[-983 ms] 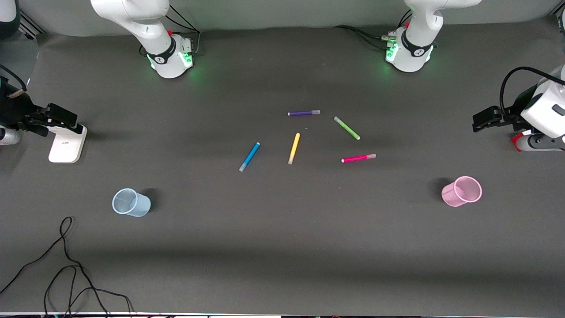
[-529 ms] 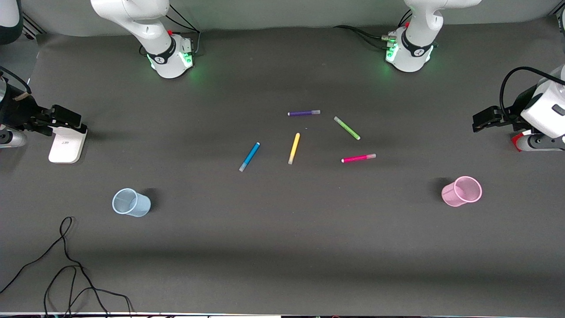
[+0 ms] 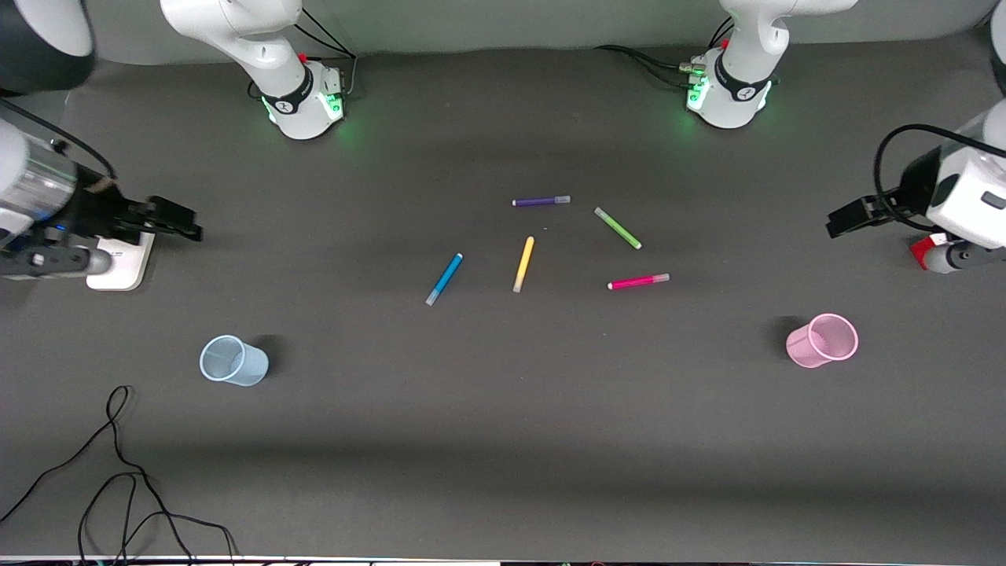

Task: Place pink and blue markers in matching cups
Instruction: 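Reach the right gripper to the blue marker while the left gripper reaches the pink marker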

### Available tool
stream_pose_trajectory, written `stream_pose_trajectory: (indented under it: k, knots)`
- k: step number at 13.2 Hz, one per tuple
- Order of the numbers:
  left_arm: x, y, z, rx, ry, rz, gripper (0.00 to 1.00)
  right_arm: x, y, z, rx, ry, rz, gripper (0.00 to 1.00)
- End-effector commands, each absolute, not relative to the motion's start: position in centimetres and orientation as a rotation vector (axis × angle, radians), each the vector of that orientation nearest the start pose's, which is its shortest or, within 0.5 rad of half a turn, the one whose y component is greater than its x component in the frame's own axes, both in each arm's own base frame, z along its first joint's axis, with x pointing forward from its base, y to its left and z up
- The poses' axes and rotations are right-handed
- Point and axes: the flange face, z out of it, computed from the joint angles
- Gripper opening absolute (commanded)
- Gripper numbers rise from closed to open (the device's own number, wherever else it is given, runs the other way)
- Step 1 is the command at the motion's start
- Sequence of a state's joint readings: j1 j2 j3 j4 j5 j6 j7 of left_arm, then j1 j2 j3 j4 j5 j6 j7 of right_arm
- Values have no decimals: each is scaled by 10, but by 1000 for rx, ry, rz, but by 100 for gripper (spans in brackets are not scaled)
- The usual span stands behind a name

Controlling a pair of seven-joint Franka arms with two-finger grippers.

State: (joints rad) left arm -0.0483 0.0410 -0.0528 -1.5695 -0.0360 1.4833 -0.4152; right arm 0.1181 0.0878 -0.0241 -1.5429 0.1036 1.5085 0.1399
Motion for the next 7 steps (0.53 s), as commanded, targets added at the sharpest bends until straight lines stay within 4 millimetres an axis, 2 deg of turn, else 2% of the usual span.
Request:
stream_pose_trajectory:
  k: [1, 3, 4, 7]
  knots:
    - [536, -103, 604, -3038, -774, 212, 99, 583, 97, 576, -3015, 232, 263, 100]
    - [530, -138, 602, -2987, -915, 208, 99, 587, 141, 557, -3016, 300, 320, 100]
    - [528, -146, 600, -2945, -1019, 221, 99, 588, 166, 543, -3022, 353, 350, 100]
    - [527, -184, 580, -2792, -1334, 268, 99, 586, 246, 493, -3032, 530, 394, 100]
